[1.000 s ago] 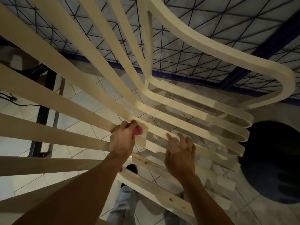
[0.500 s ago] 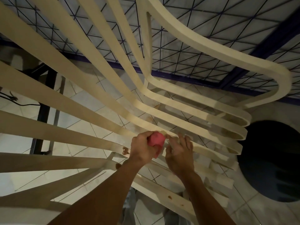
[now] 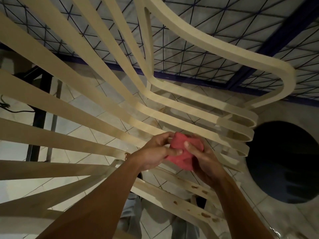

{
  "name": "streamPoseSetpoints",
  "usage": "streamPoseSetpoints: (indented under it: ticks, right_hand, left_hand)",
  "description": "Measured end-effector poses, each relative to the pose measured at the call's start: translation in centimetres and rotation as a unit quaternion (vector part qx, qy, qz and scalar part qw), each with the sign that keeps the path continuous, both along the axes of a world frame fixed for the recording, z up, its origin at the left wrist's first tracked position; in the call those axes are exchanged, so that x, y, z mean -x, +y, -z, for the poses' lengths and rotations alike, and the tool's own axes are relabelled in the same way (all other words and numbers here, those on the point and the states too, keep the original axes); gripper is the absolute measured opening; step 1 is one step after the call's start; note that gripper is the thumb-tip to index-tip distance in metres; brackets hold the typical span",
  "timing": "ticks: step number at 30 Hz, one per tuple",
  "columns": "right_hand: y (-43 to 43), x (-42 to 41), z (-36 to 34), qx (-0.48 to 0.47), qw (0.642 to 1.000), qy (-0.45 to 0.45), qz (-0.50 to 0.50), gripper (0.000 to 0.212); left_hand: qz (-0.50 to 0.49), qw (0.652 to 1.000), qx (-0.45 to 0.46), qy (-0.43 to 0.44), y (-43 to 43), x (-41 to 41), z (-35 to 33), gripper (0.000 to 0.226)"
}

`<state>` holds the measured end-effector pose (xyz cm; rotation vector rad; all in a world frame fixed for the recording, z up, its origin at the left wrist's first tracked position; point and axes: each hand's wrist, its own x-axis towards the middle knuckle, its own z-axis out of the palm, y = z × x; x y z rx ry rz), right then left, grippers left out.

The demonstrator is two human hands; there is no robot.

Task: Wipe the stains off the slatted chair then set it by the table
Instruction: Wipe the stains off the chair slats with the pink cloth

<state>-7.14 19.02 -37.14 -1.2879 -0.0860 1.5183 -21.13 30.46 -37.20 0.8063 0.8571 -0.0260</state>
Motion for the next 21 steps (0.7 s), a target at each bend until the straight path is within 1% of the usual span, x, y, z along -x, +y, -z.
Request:
streamPoseSetpoints:
  ticks: [1, 2, 4, 6, 9, 11, 12, 13, 14, 15, 16, 18, 20, 21]
  right_hand:
    - [-0.2, -0.2, -0.3, -0.028, 0.999, 0.021, -0.011, 0.045]
    - [-0.4, -0.5, -0.5, -0.046, 0.998, 0.029, -0.018, 0.037]
    - [-0.9, -0.8, -0.6, -0.061, 0.998, 0.027, -0.008, 0.032]
    - [-1.3, -1.2, -0.8, -0.057, 0.998, 0.008, 0.022, 0.032]
    - [-2.5, -1.9, -0.9, -0.017, 0.996, -0.020, 0.088, 0.037]
    - [-3.8, -3.1, -1.0, 0.023, 0.989, -0.043, 0.137, 0.047]
    - [-4.7, -3.8, -1.0, 0.033, 0.987, -0.068, 0.142, 0.051]
    - [-5.7, -4.5, -1.0, 0.041, 0.985, -0.105, 0.133, 0.051]
    - [-6.8, -5.3, -1.0, 0.055, 0.980, -0.150, 0.120, 0.048]
    - [-8.0, -6.0, -0.9, 0.076, 0.970, -0.202, 0.109, 0.047]
    - [-9.2, -6.7, -1.1, 0.099, 0.959, -0.249, 0.097, 0.046]
    - [-11.5, -7.8, -1.2, 0.126, 0.938, -0.318, 0.066, 0.045]
    - [-13.5, -8.2, -1.4, 0.125, 0.924, -0.362, 0.022, 0.042]
    - [-14.4, -8.2, -1.4, 0.119, 0.924, -0.364, 0.001, 0.040]
  left_hand:
    - [0.008, 1.000, 0.010, -0.015, 0.0, -0.4, -0.2, 0.049]
    - [0.016, 0.999, 0.014, -0.024, -0.2, -0.7, -0.3, 0.050]
    - [0.029, 0.999, 0.006, -0.028, -0.4, -1.4, -0.3, 0.052]
    - [0.045, 0.999, -0.018, -0.014, -0.8, -2.0, -0.3, 0.053]
    - [0.091, 0.990, -0.107, 0.029, -1.5, -3.0, -0.2, 0.051]
    - [0.121, 0.968, -0.209, 0.072, -1.8, -3.5, 0.4, 0.049]
    - [0.146, 0.944, -0.281, 0.095, -1.9, -3.6, 0.9, 0.051]
    - [0.183, 0.908, -0.360, 0.112, -2.0, -3.5, 1.4, 0.055]
    - [0.231, 0.864, -0.430, 0.124, -2.1, -3.4, 1.9, 0.062]
    - [0.279, 0.822, -0.477, 0.137, -2.2, -3.2, 2.4, 0.069]
    - [0.324, 0.787, -0.503, 0.152, -2.3, -3.0, 2.9, 0.074]
    - [0.398, 0.734, -0.519, 0.183, -2.7, -2.6, 3.9, 0.078]
    - [0.448, 0.696, -0.524, 0.197, -3.1, -2.2, 4.9, 0.078]
    - [0.460, 0.686, -0.528, 0.198, -3.4, -2.0, 5.3, 0.077]
